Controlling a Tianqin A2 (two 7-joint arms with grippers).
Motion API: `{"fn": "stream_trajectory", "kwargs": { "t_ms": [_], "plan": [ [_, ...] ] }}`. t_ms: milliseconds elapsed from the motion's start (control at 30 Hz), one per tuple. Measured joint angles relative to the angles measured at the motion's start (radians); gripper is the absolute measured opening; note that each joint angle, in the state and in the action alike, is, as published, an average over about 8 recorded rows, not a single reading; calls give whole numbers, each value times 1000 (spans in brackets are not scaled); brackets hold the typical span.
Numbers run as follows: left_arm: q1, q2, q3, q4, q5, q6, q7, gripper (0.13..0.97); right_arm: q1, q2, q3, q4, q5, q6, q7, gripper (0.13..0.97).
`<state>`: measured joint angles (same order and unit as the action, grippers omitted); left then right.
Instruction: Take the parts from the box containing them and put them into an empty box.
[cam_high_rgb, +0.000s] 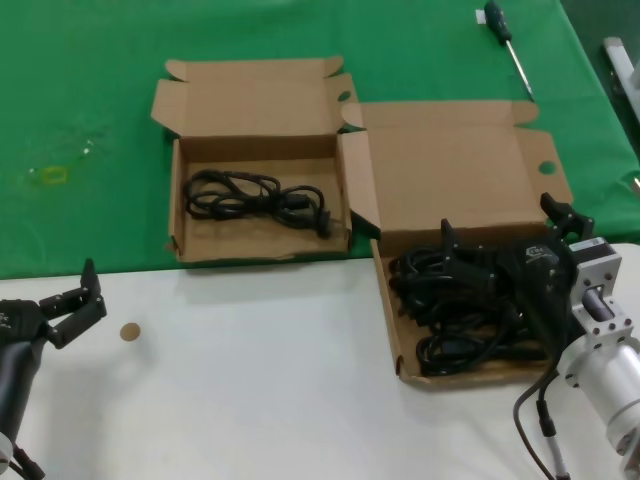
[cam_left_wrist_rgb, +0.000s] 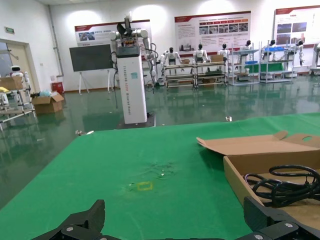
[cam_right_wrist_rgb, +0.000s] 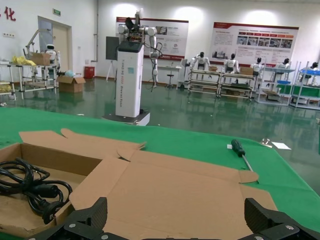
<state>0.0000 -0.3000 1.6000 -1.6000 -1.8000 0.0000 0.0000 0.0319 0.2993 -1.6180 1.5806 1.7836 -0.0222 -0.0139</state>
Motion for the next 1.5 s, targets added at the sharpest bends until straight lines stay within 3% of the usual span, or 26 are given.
{"fn": "stream_trajectory", "kwargs": {
  "t_ms": [1500],
  "plan": [
    [0,0,0,0,0,0,0,966,0,0,0,0,0,0,0,966]
  ]
}}
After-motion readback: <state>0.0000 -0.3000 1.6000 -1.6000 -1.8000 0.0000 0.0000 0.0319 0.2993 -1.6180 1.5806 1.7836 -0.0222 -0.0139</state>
